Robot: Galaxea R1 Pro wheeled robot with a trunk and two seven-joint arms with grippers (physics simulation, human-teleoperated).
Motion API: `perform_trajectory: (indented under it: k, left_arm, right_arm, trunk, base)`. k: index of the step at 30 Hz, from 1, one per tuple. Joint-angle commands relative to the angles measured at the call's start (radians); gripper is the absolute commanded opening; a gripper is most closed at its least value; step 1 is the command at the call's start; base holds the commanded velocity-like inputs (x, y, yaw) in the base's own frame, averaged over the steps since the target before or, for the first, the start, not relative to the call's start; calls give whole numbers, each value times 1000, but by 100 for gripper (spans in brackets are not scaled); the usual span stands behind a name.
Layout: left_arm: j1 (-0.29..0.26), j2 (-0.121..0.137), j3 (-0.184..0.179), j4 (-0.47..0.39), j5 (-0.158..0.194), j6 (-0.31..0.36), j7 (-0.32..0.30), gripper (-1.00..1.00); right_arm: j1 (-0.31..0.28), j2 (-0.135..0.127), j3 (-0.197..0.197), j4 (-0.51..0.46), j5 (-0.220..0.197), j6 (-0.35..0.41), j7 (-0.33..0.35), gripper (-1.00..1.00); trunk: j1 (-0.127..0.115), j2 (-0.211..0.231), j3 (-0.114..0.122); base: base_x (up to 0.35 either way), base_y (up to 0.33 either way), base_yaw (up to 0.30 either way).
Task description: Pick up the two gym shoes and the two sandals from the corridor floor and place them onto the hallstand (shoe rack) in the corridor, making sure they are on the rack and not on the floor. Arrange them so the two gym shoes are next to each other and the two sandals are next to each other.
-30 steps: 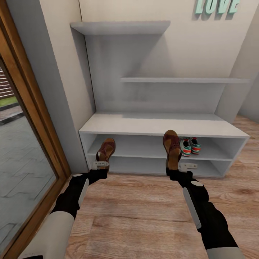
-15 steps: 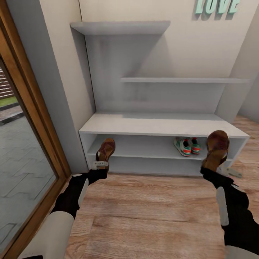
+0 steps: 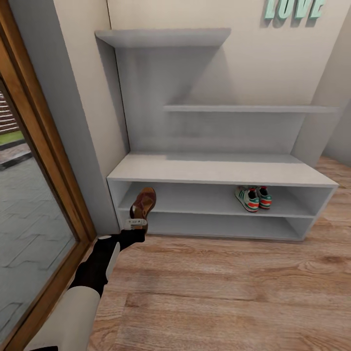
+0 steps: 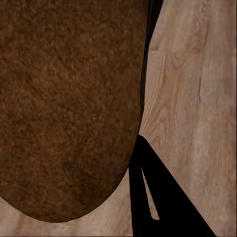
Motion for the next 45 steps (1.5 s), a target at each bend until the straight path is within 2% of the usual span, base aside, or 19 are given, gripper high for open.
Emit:
perform_trajectory:
  k: [1, 2, 6, 12, 18, 25, 31, 36, 38, 39, 40, 42, 45]
  left_arm:
    - [-1, -2, 5, -1, -13, 3, -10, -100]
    - [-1, -2, 5, -1, -14, 3, -10, -100]
    - [-1, -2, 5, -1, -14, 4, -10, -100]
    - [-1, -4, 4, 0, -13, 5, -10, -100]
    - [-1, -6, -2, 1, -12, 4, -11, -100]
    - [0, -11, -33, 7, -10, 2, -9, -100]
    - [1, -12, -37, 93, -13, -7, -2, -100]
    - [1, -12, -37, 157, -14, -89, 5, -100]
    - [1, -13, -37, 175, -13, -112, 47, -100]
    - [1, -14, -37, 187, -12, -120, 87, -100]
    - [1, -19, -38, 208, -12, -134, 157, -100]
    - [1, -33, -38, 233, -11, -162, 217, -100]
    - [1, -47, -39, 268, -11, -217, 266, -100]
  right_arm:
    - [-1, -13, -14, 0, -12, 4, -7, -100]
    - [-1, -45, -47, 0, 39, 5, -6, -100]
    - [-1, -75, -76, 0, 107, 6, -5, -100]
    - [-1, -85, -85, 0, 130, 7, -5, -100]
    - [-1, -85, -83, -1, 134, 7, -5, -100]
    - [-1, -85, -83, 0, 185, 7, -5, -100]
    - [-1, -85, -81, 0, 195, 7, -5, -100]
    - [-1, -85, -81, 0, 196, 7, -5, -100]
    - [-1, -85, -81, 0, 196, 7, -6, -100]
    - [-1, -85, -81, 0, 196, 7, -6, -100]
    - [-1, -85, -81, 0, 197, 7, -6, -100]
    - [-1, -85, -81, 0, 197, 7, -6, -100]
    - [-1, -85, -81, 0, 197, 7, -6, -100]
  trunk:
    - [0, 0, -1]
    - [0, 0, -1]
    - [0, 0, -1]
    - [0, 0, -1]
    - [0, 0, -1]
    - [0, 0, -1]
    - [0, 0, -1]
    - [0, 0, -1]
    - [0, 0, -1]
    - [0, 0, -1]
    - [0, 0, -1]
    - [0, 0, -1]
    - [0, 0, -1]
  base:
    - [41, 0, 0]
    - [82, -14, 0]
    - [118, -92, 0]
    - [170, -203, 0]
    - [74, -91, 0]
    - [5, -6, 0]
    - [0, 0, 0]
    - [0, 0, 0]
    - [0, 0, 0]
    - [0, 0, 0]
    - [0, 0, 0]
    - [0, 0, 0]
    - [0, 0, 0]
